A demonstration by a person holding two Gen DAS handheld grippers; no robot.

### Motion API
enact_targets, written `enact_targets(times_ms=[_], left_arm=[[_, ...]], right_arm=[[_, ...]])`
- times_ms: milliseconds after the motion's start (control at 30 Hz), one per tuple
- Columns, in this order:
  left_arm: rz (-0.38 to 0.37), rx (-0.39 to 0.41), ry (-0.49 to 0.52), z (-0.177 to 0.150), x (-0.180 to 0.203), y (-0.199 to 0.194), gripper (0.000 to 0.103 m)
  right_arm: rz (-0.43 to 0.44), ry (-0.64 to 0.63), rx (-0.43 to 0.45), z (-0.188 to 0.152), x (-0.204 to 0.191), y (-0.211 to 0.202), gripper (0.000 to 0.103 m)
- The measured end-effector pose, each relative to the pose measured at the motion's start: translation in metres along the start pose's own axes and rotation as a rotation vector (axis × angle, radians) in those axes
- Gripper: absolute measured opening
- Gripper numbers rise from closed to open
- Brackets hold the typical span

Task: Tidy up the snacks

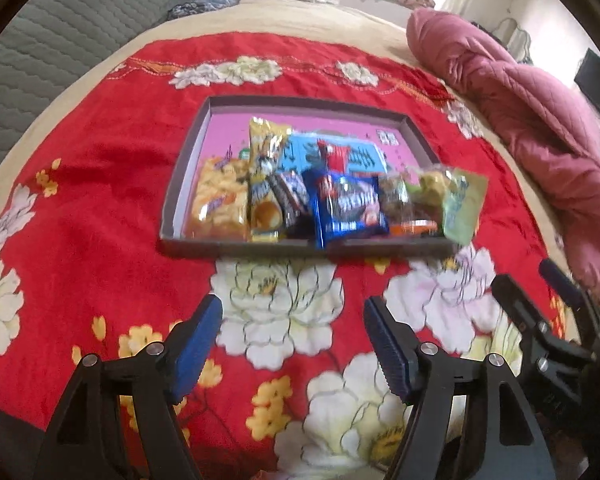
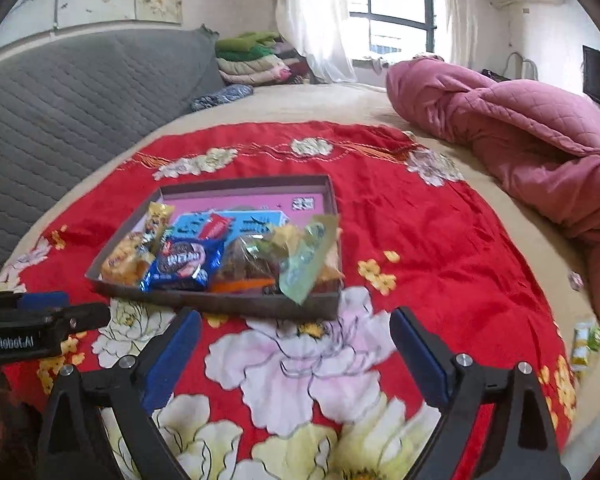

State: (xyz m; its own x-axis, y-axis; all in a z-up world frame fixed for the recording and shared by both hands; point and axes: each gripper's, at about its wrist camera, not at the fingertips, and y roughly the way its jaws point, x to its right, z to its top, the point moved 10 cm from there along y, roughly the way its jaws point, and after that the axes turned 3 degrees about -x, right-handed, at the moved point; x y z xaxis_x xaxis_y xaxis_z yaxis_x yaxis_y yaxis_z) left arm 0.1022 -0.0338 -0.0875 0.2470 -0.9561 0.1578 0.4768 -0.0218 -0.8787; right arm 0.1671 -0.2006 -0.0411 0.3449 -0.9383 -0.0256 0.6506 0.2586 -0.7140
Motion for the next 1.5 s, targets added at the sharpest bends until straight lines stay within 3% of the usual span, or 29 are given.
enact_targets(times_ms=[600,1500], left_arm=[[0.003,-0.018,0.018,-0.017,0.004,-0.004,0.075],[0.041,-0.025,0.008,-0.017,-0.008,-0.005,0.075]], right_arm=[[0.005,-0.095,-0.010,-0.014,-0.028,-0.011,0.097],[0.012,-0.068,-0.033,-0.016,-0.025,-0.010,0.098]])
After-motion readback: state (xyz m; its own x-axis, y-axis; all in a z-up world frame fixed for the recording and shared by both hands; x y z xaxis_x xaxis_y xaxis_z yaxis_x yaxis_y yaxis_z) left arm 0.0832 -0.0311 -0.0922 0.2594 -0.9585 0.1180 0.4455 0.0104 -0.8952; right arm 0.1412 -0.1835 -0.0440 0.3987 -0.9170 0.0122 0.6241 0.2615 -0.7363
